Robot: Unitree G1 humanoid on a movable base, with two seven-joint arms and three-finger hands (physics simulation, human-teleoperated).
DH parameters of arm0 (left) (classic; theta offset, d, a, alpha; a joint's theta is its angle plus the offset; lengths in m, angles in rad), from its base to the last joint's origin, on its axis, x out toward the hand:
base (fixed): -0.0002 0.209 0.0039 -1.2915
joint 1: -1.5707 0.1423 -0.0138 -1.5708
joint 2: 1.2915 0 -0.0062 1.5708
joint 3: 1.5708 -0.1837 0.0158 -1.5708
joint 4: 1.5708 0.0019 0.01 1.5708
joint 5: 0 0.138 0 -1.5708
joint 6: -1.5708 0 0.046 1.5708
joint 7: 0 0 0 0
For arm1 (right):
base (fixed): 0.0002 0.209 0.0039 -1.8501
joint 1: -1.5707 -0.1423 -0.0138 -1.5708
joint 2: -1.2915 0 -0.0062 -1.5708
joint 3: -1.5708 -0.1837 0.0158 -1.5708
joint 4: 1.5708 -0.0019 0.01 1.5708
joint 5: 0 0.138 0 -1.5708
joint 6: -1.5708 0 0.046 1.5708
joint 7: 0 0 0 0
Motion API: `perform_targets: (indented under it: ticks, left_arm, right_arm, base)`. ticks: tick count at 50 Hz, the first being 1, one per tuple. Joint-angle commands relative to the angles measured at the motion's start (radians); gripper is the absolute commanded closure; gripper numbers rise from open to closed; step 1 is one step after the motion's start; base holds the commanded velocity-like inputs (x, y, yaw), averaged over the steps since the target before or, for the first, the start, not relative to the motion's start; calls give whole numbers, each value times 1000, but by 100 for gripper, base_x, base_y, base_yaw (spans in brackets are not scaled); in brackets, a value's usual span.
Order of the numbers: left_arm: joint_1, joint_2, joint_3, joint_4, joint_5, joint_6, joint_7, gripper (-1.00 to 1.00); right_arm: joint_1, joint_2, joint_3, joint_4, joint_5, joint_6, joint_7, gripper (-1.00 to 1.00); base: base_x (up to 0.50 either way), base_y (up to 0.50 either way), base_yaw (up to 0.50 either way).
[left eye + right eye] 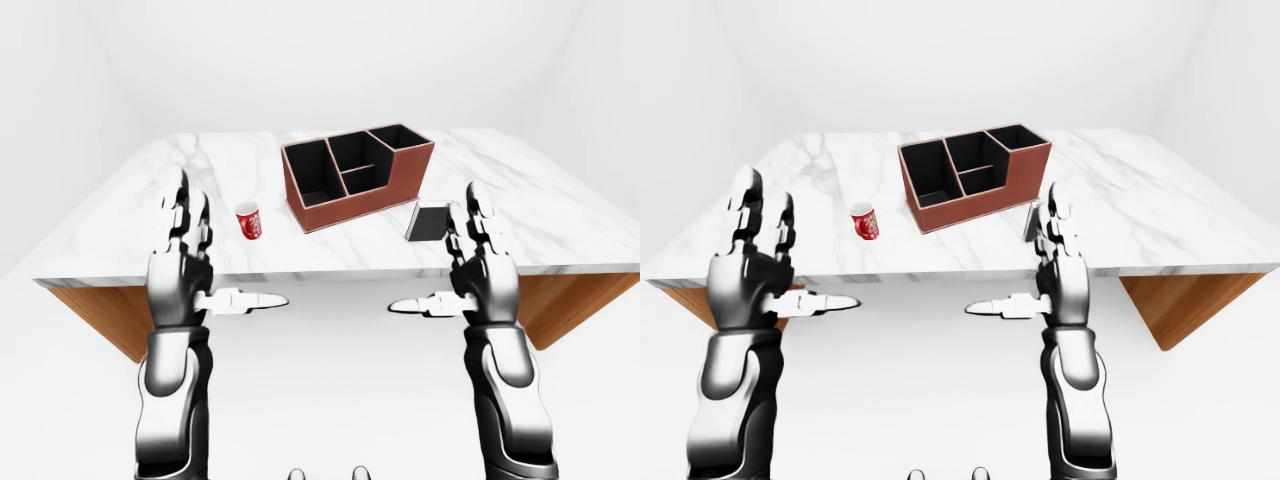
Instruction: Pick up the book and place it in the back compartment of the caddy.
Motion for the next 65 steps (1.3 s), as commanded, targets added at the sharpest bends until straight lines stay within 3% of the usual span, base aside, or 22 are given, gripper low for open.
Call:
perform_targets:
  ticks: [1,21,65]
  left_arm:
    - [-66,32,71,-266,-70,0,-2,-100]
    - [-93,54,97,-345,-103,0,0,-100]
    - [-82,48,87,-369,-78,0,-18,-100]
  right_arm:
    - [-27,-12,-31,-257,15,0,6,-100]
    - [-62,-43,-72,-441,38,0,59,-100]
    - [-81,-48,-71,-478,-62,0,105,-100]
  base:
    - [0,0,0]
    - [1,0,0]
    - [50,0,0]
